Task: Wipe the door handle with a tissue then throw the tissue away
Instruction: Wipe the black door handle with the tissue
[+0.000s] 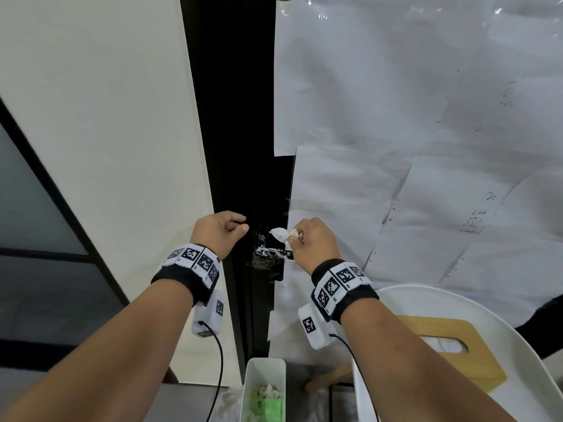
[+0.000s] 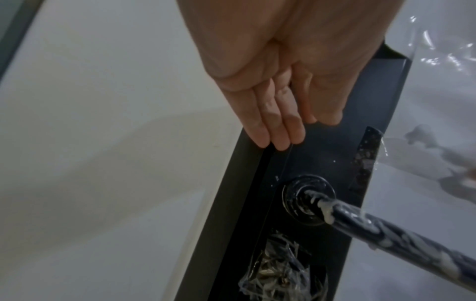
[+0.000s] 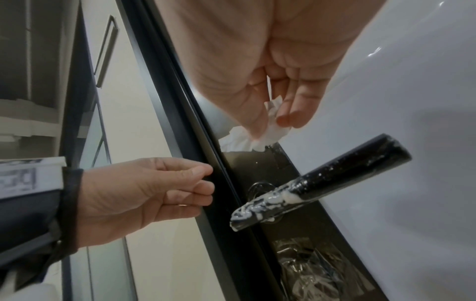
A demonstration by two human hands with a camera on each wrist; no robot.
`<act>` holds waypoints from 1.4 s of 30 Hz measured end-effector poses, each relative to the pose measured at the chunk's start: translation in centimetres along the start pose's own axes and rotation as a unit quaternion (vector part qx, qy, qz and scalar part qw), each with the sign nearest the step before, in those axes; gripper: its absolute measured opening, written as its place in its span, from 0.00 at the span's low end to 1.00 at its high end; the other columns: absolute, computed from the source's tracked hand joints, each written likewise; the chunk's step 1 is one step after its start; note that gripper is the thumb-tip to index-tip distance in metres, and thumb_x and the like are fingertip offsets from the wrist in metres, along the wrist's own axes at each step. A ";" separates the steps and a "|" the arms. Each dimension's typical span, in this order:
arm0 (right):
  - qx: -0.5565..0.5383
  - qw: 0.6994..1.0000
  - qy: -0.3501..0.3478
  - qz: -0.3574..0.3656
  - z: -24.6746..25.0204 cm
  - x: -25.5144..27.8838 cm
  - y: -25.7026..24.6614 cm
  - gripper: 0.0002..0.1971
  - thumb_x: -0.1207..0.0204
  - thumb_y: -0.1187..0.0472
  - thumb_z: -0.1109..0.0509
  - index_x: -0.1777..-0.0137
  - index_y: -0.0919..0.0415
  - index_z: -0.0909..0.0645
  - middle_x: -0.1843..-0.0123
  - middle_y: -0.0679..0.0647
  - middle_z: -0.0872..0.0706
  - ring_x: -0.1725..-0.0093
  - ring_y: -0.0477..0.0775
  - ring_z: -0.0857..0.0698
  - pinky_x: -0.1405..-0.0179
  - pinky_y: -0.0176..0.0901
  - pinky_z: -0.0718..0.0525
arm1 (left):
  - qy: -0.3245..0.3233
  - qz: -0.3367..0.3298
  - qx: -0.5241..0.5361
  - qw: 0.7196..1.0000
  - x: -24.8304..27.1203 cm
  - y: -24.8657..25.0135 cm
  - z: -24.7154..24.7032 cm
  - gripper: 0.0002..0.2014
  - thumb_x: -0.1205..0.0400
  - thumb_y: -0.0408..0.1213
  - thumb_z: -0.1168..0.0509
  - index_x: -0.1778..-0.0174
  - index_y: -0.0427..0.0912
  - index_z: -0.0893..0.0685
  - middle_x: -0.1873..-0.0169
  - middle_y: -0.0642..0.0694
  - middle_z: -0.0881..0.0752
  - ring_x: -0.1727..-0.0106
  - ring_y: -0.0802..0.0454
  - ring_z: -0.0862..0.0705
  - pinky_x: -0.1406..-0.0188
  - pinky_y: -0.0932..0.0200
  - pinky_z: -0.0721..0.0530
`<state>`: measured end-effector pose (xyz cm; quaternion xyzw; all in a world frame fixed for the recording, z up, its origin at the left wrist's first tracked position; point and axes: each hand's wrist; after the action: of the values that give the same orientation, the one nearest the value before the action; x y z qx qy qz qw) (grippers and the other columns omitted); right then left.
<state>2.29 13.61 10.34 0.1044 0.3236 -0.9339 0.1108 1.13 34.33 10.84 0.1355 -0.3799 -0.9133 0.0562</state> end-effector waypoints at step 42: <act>-0.028 0.997 0.004 -0.076 1.4 -2.0 -2.1 0.09 0.18 0.64 0.39 0.46 0.63 0.17 0.55 0.58 0.15 0.49 0.60 0.15 0.54 0.39 0.23 | 0.010 0.002 0.041 0.999 -0.6 1.0 -0.7 0.05 0.27 0.37 0.27 0.68 0.42 0.15 0.72 0.48 0.15 0.73 0.56 0.21 0.74 0.68 0.24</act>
<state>3.46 14.61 13.16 0.0800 0.3567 -0.9299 0.0410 1.89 33.30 11.20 0.1461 -0.4164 -0.8955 0.0567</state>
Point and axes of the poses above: each hand's wrist, its own x-axis away from the middle knuckle, its own z-axis out of the back of the hand, y = z × x
